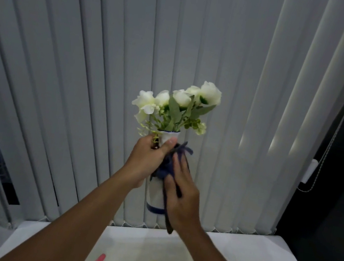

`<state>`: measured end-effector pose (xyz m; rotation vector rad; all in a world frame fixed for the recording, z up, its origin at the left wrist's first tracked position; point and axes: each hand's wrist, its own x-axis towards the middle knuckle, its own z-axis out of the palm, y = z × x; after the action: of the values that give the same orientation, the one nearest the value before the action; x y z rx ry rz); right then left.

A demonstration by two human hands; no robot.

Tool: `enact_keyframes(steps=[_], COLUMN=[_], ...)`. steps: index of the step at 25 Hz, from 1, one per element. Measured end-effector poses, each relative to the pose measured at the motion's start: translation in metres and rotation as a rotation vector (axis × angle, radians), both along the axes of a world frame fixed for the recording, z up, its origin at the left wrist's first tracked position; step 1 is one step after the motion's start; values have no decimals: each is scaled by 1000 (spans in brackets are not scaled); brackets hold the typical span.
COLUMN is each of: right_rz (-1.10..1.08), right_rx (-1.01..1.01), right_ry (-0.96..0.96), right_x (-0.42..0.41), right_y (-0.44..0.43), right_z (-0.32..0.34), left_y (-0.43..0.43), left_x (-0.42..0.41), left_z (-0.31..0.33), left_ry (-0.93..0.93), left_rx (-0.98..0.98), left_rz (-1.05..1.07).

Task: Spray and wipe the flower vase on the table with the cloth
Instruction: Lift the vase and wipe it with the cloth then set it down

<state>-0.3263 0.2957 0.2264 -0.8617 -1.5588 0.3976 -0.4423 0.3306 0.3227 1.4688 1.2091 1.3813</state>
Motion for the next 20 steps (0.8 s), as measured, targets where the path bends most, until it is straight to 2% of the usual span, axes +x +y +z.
enact_keyframes(steps=[3, 6, 10, 13, 16, 18, 20], right_rz=[170, 405, 511, 572, 276, 56, -98], right_rx=[-341, -690, -886, -935, -850, -685, -528], right_ry=[340, 620, 895, 1091, 1096, 1028, 931], right_x=[7, 7, -7, -20, -31, -35, -40], right_y=[22, 28, 6, 4, 8, 2, -8], right_z=[43, 44, 15, -2, -14, -15, -10], left_y=[1, -2, -2, -1, -3, -4, -5], left_x=[-8, -16, -21, -21, -16, -11, -4], left_z=[10, 21, 25, 14, 6, 4, 3], left_ry=[-28, -69, -108, -150, -154, -159, -279], left_rx=[-28, -43, -36, -43, -52, -60, -126], left_rz=[-102, -180, -151, -111, -30, 24, 66])
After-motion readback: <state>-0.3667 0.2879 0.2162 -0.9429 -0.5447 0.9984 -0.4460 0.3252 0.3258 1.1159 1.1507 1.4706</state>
